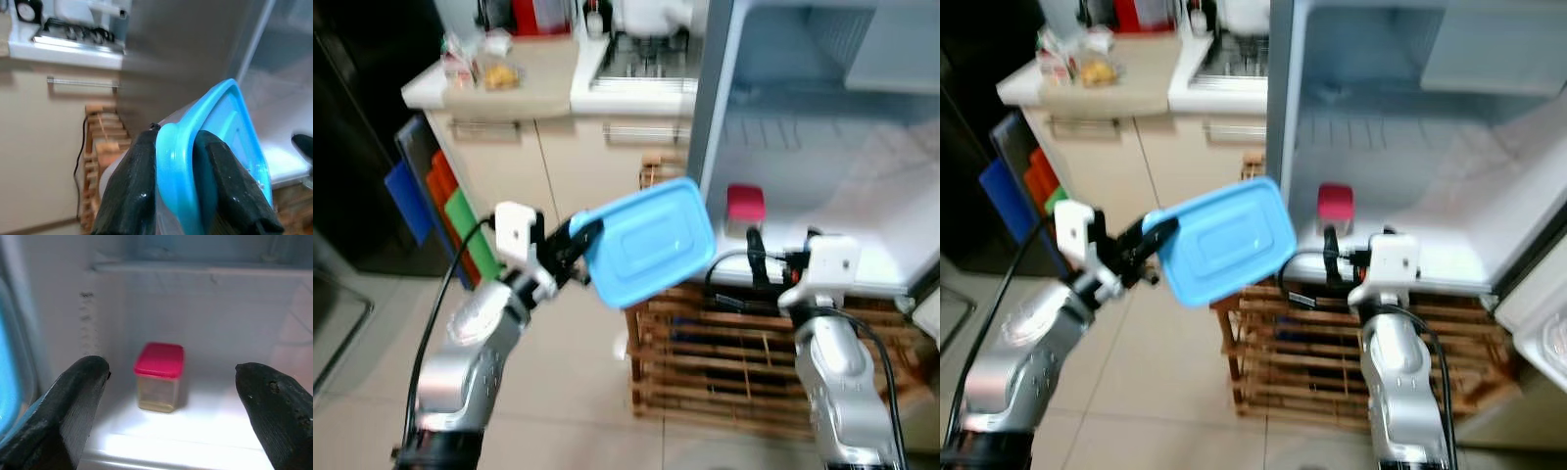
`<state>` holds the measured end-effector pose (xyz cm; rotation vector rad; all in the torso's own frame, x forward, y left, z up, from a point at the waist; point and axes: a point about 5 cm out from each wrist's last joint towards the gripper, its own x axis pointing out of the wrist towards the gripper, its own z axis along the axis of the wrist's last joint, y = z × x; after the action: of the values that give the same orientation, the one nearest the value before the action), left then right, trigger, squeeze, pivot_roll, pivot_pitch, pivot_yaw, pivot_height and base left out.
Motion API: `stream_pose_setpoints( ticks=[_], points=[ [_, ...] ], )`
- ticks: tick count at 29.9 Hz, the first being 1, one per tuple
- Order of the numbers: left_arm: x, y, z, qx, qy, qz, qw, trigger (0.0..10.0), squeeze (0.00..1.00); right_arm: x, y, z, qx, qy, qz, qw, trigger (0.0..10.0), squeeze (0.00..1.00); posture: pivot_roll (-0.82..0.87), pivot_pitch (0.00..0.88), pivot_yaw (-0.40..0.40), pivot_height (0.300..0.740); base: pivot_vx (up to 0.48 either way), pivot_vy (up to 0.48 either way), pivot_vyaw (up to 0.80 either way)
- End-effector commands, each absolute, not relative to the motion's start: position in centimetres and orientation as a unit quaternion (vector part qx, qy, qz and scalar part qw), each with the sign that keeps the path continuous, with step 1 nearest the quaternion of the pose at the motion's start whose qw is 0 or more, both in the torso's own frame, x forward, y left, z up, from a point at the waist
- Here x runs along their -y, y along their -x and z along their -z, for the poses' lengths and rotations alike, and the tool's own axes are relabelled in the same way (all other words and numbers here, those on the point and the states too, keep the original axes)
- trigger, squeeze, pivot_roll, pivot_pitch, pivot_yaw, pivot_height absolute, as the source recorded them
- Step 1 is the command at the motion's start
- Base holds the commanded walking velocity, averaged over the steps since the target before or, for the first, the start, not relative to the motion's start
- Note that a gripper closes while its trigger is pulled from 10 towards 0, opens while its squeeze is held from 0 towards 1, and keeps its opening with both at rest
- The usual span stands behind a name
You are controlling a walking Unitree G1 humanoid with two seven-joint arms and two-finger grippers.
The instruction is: Restocking fridge
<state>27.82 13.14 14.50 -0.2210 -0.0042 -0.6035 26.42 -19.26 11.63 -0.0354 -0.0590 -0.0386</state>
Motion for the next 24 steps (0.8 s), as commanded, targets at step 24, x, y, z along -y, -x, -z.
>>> stream_pose_setpoints(
  ticks=[24],
  points=[
    [-6.4, -31.1, -17.1, 0.031, 0.061, 0.4, 0.914, 10.0, 0.0, 19.6, -26.3, -12.1, 0.035, 0.018, 0.029, 0.999, 10.0, 0.0, -0.23, 0.0, 0.085, 0.74, 0.0, 0.0, -0.12]
  ],
)
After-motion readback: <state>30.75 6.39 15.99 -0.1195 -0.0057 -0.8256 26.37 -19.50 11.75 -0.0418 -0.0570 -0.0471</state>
